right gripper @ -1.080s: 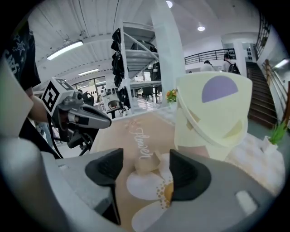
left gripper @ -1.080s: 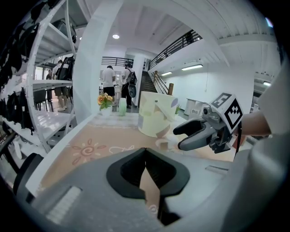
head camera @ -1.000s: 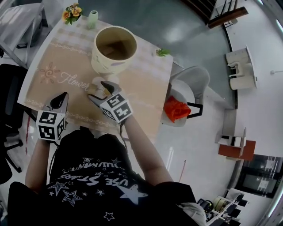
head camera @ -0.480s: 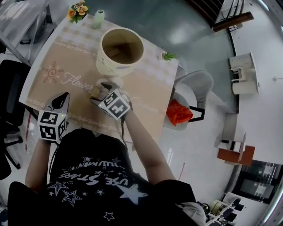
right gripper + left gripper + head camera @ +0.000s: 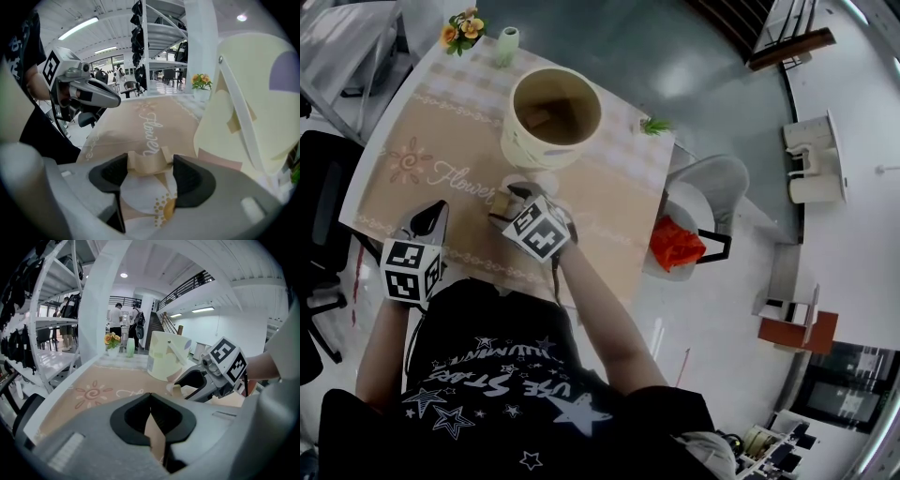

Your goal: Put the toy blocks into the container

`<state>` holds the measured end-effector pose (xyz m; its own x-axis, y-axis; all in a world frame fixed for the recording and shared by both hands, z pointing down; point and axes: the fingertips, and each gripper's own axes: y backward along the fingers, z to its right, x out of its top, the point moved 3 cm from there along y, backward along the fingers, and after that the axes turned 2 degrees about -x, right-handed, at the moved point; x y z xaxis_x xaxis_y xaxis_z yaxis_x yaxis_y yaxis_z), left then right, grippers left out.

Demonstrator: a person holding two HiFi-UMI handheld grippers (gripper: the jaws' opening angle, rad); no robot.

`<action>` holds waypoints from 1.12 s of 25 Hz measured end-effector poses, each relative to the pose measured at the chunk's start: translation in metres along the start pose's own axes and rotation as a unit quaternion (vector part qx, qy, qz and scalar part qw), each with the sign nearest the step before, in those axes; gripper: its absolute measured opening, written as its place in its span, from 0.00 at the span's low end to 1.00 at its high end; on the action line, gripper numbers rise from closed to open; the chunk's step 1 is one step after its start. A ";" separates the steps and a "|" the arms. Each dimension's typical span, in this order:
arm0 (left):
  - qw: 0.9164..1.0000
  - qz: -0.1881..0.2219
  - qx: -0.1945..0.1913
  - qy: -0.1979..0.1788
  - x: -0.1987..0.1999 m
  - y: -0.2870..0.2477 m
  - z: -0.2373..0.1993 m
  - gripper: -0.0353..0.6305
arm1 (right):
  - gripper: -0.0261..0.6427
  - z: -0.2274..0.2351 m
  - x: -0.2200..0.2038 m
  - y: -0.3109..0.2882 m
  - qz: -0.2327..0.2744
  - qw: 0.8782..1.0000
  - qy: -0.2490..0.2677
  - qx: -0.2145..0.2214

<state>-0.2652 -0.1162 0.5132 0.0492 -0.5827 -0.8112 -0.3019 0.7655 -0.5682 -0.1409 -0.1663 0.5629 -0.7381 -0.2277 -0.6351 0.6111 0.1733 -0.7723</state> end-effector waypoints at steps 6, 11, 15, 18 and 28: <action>1.000 0.007 0.003 0.000 0.003 -0.001 -0.006 0.07 | 0.49 -0.004 0.034 0.032 0.056 0.998 -0.004 -0.006; 1.000 0.018 0.001 0.000 0.013 -0.002 -0.009 0.07 | 0.49 0.006 0.068 0.068 0.108 0.994 -0.003 -0.023; 1.000 0.022 -0.001 -0.005 0.019 -0.004 -0.012 0.07 | 0.49 0.013 0.094 0.089 0.146 0.989 0.002 -0.039; 1.000 0.024 -0.002 -0.007 0.024 -0.006 -0.014 0.07 | 0.49 0.018 0.108 0.099 0.165 0.985 0.004 -0.045; 0.999 0.032 0.003 -0.005 0.043 -0.013 -0.034 0.07 | 0.49 0.075 0.150 0.137 0.209 0.972 -0.001 -0.112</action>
<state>-0.2918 -0.1604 0.4908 0.0389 -0.5301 -0.8470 -0.2997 0.8025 -0.5160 -0.1468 -0.2486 0.3629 -0.4386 -0.0955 -0.8936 0.7792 0.4551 -0.4310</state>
